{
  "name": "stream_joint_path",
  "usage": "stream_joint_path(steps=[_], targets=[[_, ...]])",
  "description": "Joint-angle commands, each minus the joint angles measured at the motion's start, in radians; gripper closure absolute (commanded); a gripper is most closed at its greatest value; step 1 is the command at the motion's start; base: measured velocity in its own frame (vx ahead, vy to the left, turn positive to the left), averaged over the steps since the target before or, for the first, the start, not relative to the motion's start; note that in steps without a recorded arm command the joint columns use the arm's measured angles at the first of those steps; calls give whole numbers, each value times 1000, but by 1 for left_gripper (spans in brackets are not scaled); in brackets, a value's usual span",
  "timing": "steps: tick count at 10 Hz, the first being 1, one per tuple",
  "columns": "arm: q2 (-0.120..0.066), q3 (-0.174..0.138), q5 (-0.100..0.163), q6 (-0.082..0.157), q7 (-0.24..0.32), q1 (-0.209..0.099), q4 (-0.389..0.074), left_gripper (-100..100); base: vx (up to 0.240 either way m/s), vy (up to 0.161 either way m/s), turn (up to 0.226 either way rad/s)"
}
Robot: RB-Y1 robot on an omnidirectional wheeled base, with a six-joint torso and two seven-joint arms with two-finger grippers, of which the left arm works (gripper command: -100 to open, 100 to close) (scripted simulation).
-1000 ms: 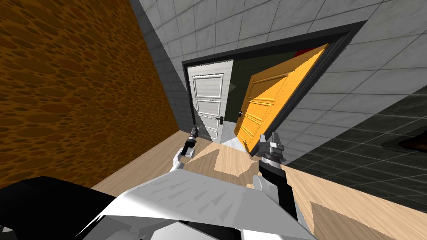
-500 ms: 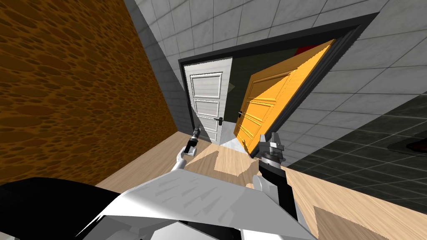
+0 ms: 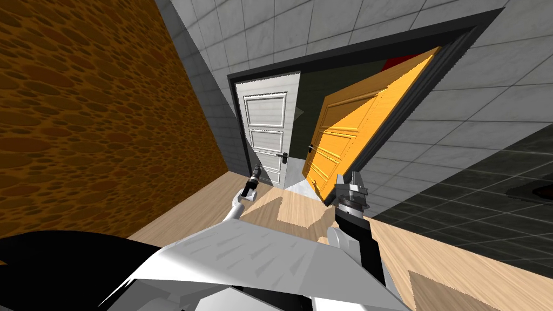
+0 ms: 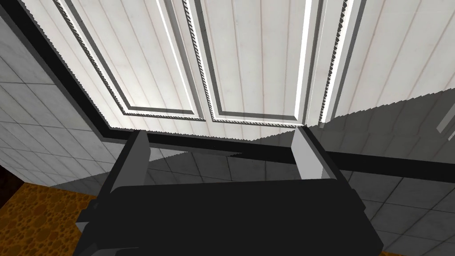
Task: Push the door open
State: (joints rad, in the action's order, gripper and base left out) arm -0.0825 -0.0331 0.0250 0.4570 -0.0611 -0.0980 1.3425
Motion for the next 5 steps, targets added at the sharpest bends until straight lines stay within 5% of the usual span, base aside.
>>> stream_joint_path(steps=[1,5], targets=[[-3,-1,3,-3,6,-27,-45,-100,89,-14,-15],[2,-1,8,-2,12,-96,-163,-100,104,-21,-19]])
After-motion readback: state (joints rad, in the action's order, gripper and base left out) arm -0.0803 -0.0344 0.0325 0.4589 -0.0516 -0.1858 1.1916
